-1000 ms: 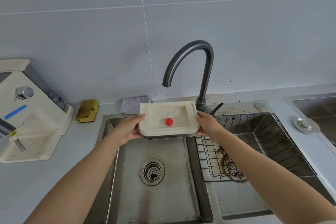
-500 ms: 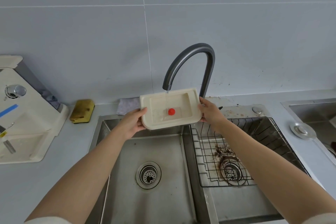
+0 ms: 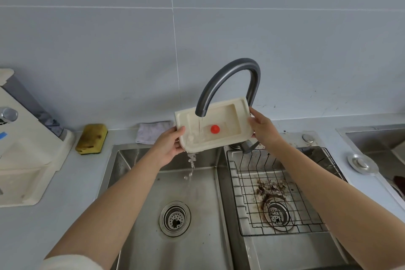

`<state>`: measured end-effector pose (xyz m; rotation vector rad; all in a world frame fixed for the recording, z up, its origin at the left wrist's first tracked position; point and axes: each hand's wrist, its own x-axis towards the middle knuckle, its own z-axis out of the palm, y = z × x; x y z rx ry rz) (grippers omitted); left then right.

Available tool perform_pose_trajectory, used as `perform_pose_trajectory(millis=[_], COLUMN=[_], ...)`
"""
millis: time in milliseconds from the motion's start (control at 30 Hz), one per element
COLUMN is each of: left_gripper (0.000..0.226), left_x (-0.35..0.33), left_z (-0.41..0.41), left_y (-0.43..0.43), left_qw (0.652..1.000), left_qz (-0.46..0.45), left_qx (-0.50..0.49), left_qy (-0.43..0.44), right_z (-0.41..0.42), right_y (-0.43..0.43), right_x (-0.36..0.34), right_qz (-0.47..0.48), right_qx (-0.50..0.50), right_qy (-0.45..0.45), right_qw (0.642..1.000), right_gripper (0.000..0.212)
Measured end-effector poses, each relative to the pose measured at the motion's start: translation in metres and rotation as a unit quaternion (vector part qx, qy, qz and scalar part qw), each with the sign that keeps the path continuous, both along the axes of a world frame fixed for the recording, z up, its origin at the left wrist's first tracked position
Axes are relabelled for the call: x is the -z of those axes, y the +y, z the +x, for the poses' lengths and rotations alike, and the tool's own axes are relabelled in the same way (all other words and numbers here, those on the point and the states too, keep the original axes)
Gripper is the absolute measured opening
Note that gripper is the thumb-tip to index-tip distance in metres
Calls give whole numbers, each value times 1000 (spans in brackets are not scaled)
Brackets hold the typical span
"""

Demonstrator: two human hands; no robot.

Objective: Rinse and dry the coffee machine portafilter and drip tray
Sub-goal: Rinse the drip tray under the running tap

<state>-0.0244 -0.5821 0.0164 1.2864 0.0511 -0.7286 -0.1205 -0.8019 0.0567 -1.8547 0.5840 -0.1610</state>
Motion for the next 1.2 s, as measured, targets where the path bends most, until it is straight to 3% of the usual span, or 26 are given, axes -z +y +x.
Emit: perform_pose_trajectory(millis=[333,667,767,1033,1200], left_gripper=[36,31,22,40,36], left_x=[-7,-17,-16,0,14], left_z=[8,16,15,2,-16], left_y=[12,55,71,113,131], left_qw=[999,996,995,993,991], left_qz=[4,25,39,77,99], left_qx=[-17,-69,-72,-89,-91], left_qy=[-29,-52,-58,-32,-3], right_z=[11,31,31,20,11], right_y=[10,46,60,93,105], right_x=[1,6,11,26,42], right_qz=[4,20,50,117,163], right_qx=[-18,-62,-75,-114,-125], right_qy=[-25,-25,-19,6,40], right_qw=[1000,998,996,986,978], right_gripper=[44,43,44,39,36])
